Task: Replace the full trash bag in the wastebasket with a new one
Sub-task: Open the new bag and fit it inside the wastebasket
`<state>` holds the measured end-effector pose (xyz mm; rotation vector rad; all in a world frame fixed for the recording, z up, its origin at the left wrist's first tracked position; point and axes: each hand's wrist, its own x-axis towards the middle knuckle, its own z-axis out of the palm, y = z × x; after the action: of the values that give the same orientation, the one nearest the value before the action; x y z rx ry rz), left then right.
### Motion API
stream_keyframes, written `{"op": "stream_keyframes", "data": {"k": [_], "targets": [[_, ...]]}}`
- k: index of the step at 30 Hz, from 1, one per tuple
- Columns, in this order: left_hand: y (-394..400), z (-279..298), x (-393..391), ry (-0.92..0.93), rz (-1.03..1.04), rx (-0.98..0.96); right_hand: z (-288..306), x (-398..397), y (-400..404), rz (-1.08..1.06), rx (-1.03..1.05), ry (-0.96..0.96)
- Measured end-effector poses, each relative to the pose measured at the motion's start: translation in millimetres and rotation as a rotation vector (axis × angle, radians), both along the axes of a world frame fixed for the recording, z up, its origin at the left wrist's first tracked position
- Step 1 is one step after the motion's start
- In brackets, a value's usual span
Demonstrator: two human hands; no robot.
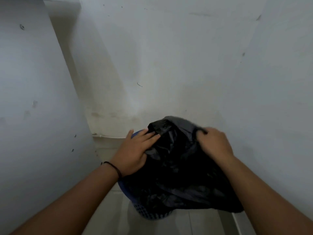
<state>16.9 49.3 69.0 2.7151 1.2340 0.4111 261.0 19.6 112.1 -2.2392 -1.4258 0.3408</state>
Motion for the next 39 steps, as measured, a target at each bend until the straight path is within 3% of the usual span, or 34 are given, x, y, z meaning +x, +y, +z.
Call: {"op": "stream_keyframes", "data": {"k": [2, 4, 7, 9, 11, 15, 17, 19, 21, 23, 25, 26, 29, 31, 33, 35, 37, 39], "targets": [[3.8, -13.5, 19.6, -0.024, 0.041, -0.209, -13.9, -6.1, -4.5, 0.326, -0.4, -0.187], [7.9, -18.9, 35.2, -0.022, 0.092, -0.414, -23.8, -15.9, -7.1, 0.505, -0.593, -0.101], [10.7, -25.5, 51.2, 0.243, 0.18, -0.677, -36.3, -22.9, -1.7, 0.503, -0.412, 0.091], [13.0, -26.7, 49.2, 0.299, 0.203, -0.675, -44.7, -19.9, 5.7, 0.49, -0.466, 0.1], [26.6, -28.5, 36.4, 0.115, 0.284, -0.684, -52.1, -10.0, 13.8, 0.408, -0.419, 0.063], [39.7, -3.1, -9.2, -0.549, 0.508, -0.73, -36.2, 24.2, 33.5, -0.012, 0.031, 0.039], [39.5, 17.4, -34.3, -0.92, 0.581, -0.768, -21.9, 46.9, 39.4, -0.177, 0.08, 0.088], [40.7, 30.7, -57.3, -1.164, 0.588, -0.804, -9.4, 61.3, 37.0, -0.241, 0.027, 0.106], [40.7, 40.0, -70.5, -1.207, 0.6, -0.74, -2.8, 61.3, 30.6, -0.196, 0.015, 0.07], [38.1, 48.8, -72.8, -1.112, 0.586, -0.555, 2.9, 51.1, 25.7, 0.001, 0.176, -0.038], [32.2, 56.5, -69.2, -1.101, 0.514, -0.522, 6.0, 38.2, 21.4, 0.211, 0.346, -0.048], [28.9, 60.3, -67.6, -1.158, 0.467, -0.613, 10.3, 34.2, 19.6, 0.245, 0.373, 0.109], [22.8, 69.0, -74.9, -1.441, 0.408, -1.035, 25.5, 38.5, 15.8, 0.275, 0.269, 0.989], [23.9, 66.5, -86.0, -1.441, 0.539, -1.142, 29.4, 48.2, 12.1, 0.213, 0.148, 1.183], [24.3, 59.7, -92.0, -1.318, 0.693, -1.155, 27.7, 51.9, 9.8, 0.082, 0.018, 1.079], [26.1, 51.6, -92.7, -1.142, 0.786, -1.088, 18.9, 54.1, 12.8, 0.008, -0.031, 0.769], [30.2, 45.7, -91.0, -0.92, 0.834, -0.884, 8.6, 52.4, 20.2, 0.071, 0.023, 0.316], [36.8, 40.9, -89.8, -0.658, 0.816, -0.617, -1.3, 45.2, 24.6, 0.156, 0.054, 0.011]]}}
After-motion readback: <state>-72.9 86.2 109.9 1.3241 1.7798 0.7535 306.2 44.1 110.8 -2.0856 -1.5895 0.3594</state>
